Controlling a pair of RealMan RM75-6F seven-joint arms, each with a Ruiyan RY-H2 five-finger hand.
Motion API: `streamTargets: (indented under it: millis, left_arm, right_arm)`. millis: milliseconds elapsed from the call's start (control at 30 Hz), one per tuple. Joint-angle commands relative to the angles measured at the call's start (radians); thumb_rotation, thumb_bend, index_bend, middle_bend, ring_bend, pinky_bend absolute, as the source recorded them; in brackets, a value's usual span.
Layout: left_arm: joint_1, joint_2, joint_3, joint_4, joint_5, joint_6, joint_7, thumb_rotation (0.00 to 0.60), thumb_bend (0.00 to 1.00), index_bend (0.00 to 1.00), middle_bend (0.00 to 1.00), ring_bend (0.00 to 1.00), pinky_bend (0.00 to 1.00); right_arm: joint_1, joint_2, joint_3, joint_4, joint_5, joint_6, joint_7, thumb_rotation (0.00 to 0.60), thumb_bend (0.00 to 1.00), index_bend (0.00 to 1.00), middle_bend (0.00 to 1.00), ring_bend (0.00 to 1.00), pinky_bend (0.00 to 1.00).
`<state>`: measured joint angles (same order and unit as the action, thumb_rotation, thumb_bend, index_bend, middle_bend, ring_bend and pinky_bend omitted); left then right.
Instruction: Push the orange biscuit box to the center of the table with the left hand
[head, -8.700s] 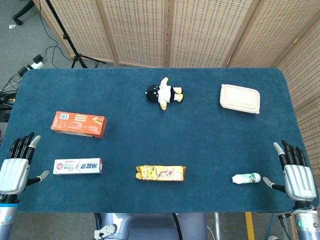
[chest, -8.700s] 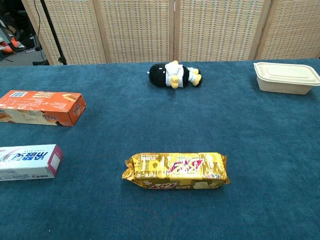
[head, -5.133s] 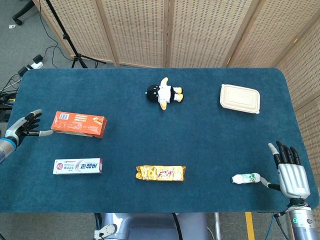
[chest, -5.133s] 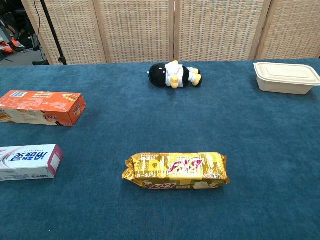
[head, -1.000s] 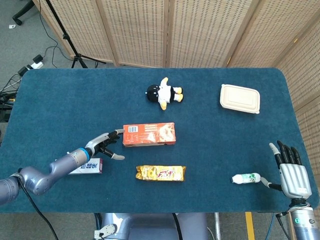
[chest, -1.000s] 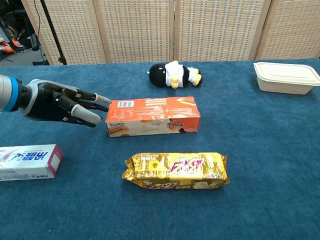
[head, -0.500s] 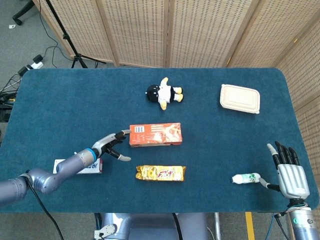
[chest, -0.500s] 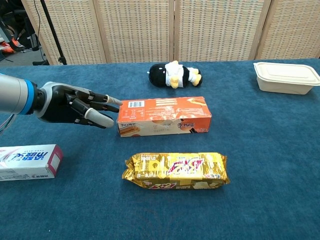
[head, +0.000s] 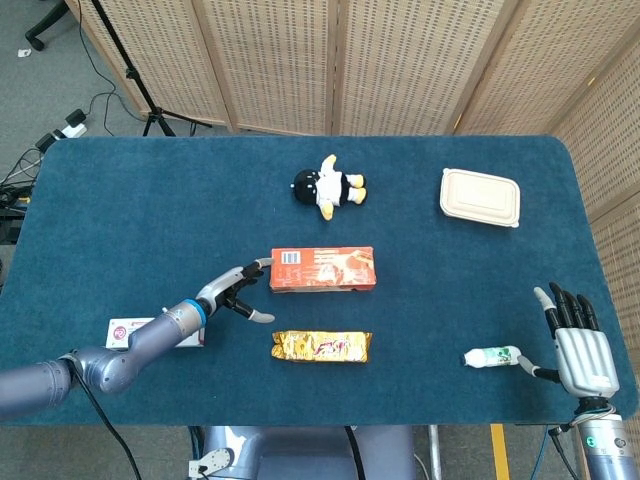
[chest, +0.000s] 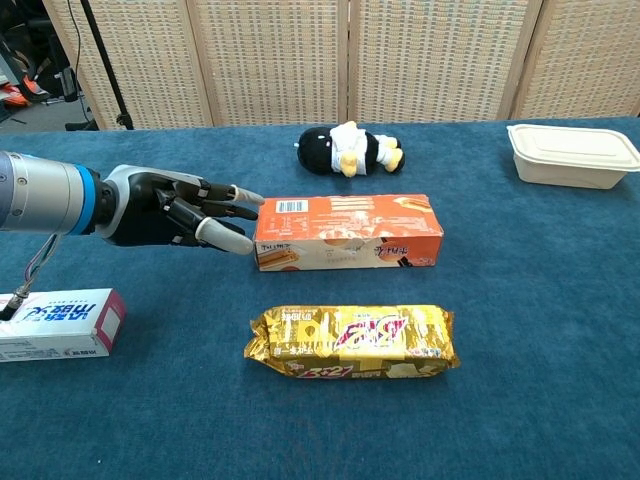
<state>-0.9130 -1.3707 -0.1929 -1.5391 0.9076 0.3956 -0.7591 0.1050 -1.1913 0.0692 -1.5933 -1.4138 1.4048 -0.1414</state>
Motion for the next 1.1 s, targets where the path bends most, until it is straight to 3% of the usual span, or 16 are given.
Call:
streamTargets:
  millis: [33, 400, 667, 900, 1100]
  left_arm:
    - [-0.005, -0.004, -0.005, -0.005, -0.023, 0.002, 0.019, 0.6, 0.01, 0.0, 0.0, 0.0, 0.0]
    - [-0.021, -0.056, -0.009, 0.019, -0.088, -0.001, 0.083, 0.6, 0.01, 0.0, 0.0, 0.0, 0.0]
    - [-0.013, -0.044, -0.026, 0.0, -0.103, 0.024, 0.118, 0.6, 0.01, 0.0, 0.0, 0.0, 0.0]
    - [0.057, 0.086, -0.045, -0.116, -0.02, 0.097, 0.167, 0.6, 0.0, 0.0, 0.0, 0.0, 0.0]
    - [0.149, 0.204, 0.042, -0.175, 0.092, 0.261, 0.336, 0.6, 0.0, 0.0, 0.0, 0.0, 0.0]
  right_arm:
    - [0.0, 0.001, 0.0, -0.001, 0.0, 0.0, 0.002, 0.6, 0.05, 0.02, 0.0, 0.0, 0.0]
    - [0.0, 0.004, 0.0, 0.0, -0.004, 0.001, 0.013, 0.6, 0.05, 0.02, 0.0, 0.0, 0.0]
    - [-0.002, 0.007, 0.0, 0.001, -0.006, 0.004, 0.019, 0.6, 0.05, 0.02, 0.0, 0.0, 0.0]
    - [-0.004, 0.012, 0.004, 0.001, 0.001, 0.005, 0.03, 0.6, 0.05, 0.02, 0.0, 0.0, 0.0]
    - [-0.005, 0.015, 0.005, -0.003, 0.001, 0.007, 0.03, 0.6, 0.05, 0.02, 0.0, 0.0, 0.0]
